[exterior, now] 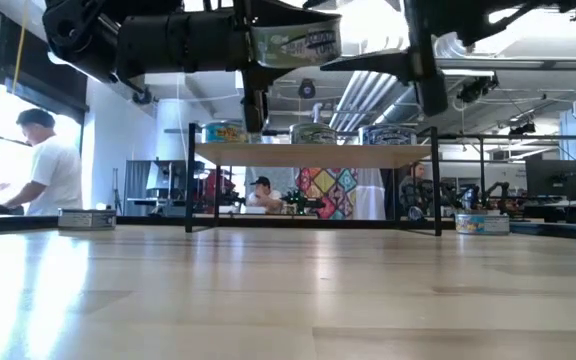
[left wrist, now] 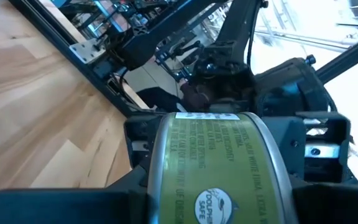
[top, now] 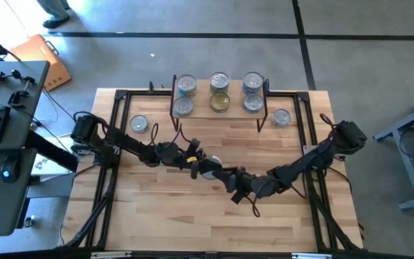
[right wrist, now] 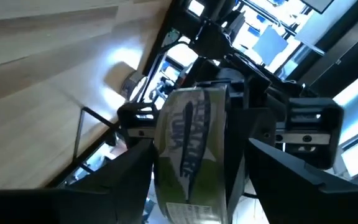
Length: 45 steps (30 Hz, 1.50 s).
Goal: Stack canned seafood by type on shelf
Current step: Stack the green tuna can on top of the other green tuna can on the shelf
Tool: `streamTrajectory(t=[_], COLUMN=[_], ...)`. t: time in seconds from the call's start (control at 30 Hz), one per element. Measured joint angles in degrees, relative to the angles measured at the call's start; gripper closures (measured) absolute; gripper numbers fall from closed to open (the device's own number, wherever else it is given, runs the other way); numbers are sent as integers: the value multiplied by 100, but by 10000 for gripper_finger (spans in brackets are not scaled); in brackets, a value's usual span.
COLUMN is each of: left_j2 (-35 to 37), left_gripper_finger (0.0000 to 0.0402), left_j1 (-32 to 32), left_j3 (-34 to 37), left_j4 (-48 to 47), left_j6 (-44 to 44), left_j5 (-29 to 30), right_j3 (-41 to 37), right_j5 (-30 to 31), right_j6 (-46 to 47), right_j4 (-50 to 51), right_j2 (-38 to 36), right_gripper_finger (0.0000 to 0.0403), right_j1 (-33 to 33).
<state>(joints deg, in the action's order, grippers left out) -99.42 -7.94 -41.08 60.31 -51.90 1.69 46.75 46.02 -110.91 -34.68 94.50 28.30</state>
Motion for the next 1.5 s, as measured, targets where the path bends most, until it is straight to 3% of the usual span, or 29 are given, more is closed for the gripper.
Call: streamTrajectory(t=[0.1,0.2,0.33,0.47,0.63,0.77,0.87,0.93,1.03,1.2,1.33,1.5], left_j2=[0,0,0,0,7,41,228,467,986,1751,1920,1699], left_gripper_finger=[300,295,246,210,179,167,168,172,183,197,203,207], left_j1=[0,-3,0,21,205,542,747,677,315,-724,-1578,-2299], left_j3=[0,0,0,9,-15,-13,-11,-11,-11,-11,-11,-7], left_j4=[3,0,-24,-46,59,-4,-152,-603,-1772,-3489,-3962,-3942], left_j6=[-10,92,150,355,611,1133,1653,2204,3139,3969,4013,3960], left_j5=[-12,-20,-20,30,46,-482,-1024,-977,-117,2117,3411,4730], right_j3=[42,42,48,49,43,45,45,45,45,43,45,348], right_j5=[-108,-205,-288,-417,-1029,-1502,-1411,-1123,-692,-296,117,-357], right_j6=[32,90,355,686,1547,2929,3619,3763,4066,5225,5384,5157], right_j4=[8,178,359,367,487,398,535,634,1003,1842,1915,2399], right_j2=[1,1,37,144,344,367,308,150,-233,-1140,-1641,-1621], right_gripper_finger=[173,214,287,288,288,288,288,288,288,288,288,288], right_j1=[-78,-98,-128,-123,-14,86,249,371,503,238,-565,-1923])
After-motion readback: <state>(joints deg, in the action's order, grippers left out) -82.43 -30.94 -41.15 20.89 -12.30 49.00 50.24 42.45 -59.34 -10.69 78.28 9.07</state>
